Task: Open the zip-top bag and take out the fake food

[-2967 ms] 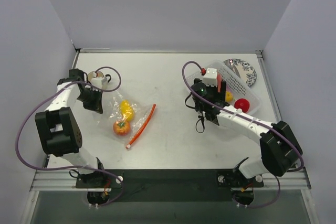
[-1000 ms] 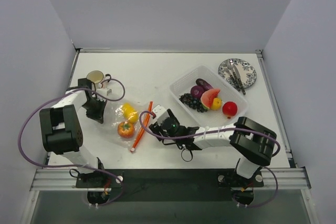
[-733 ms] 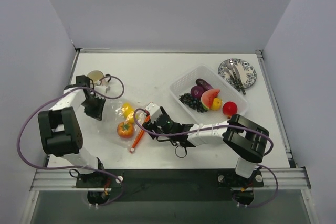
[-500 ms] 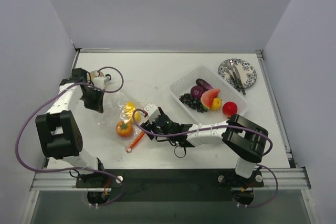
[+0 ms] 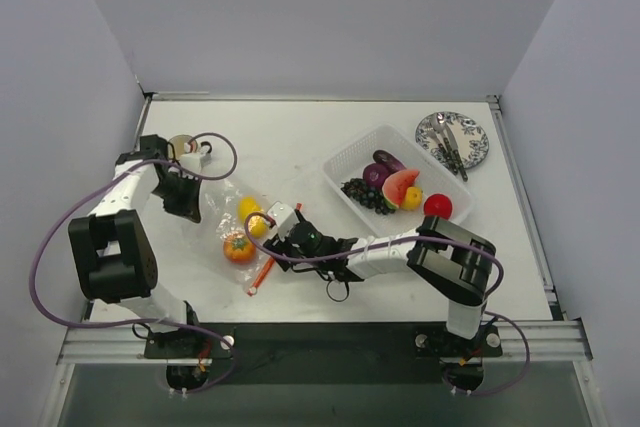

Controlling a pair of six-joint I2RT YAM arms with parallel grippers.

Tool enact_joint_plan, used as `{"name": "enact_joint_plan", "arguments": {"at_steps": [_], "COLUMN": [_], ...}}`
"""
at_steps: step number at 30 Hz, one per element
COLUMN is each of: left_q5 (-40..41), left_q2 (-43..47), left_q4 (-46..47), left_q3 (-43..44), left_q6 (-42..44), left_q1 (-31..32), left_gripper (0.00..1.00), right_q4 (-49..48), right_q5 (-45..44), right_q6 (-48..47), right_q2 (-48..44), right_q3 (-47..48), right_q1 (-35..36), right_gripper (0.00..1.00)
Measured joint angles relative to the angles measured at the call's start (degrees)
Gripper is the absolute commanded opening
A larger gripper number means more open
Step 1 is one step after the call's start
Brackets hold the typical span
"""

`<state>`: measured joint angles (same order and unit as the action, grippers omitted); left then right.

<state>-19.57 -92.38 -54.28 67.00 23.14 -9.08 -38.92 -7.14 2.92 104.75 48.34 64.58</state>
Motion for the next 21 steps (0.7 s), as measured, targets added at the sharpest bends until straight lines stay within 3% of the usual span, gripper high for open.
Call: {"name": "enact_joint_plan", "arguments": {"at_steps": [9,21], "left_q5": [9.9,13.9], "left_q2": [-3.1,-4.5], "left_q4": [7.0,10.3], "left_q3": [-6.6,-7.8], "left_q6": [0.8,1.3], "left_q1": [0.0,0.8], "left_gripper": [0.0,0.0], "right_q4": [-1.2,-2.5], "right_q5": [-0.1,-0.3], "right_q6": [0.0,0.0], "right_q2": [-3.4,-0.4], "right_q3": [-6.3,-1.6], "right_q1": [0.4,0.3], "right_gripper": [0.62,0.6]}}
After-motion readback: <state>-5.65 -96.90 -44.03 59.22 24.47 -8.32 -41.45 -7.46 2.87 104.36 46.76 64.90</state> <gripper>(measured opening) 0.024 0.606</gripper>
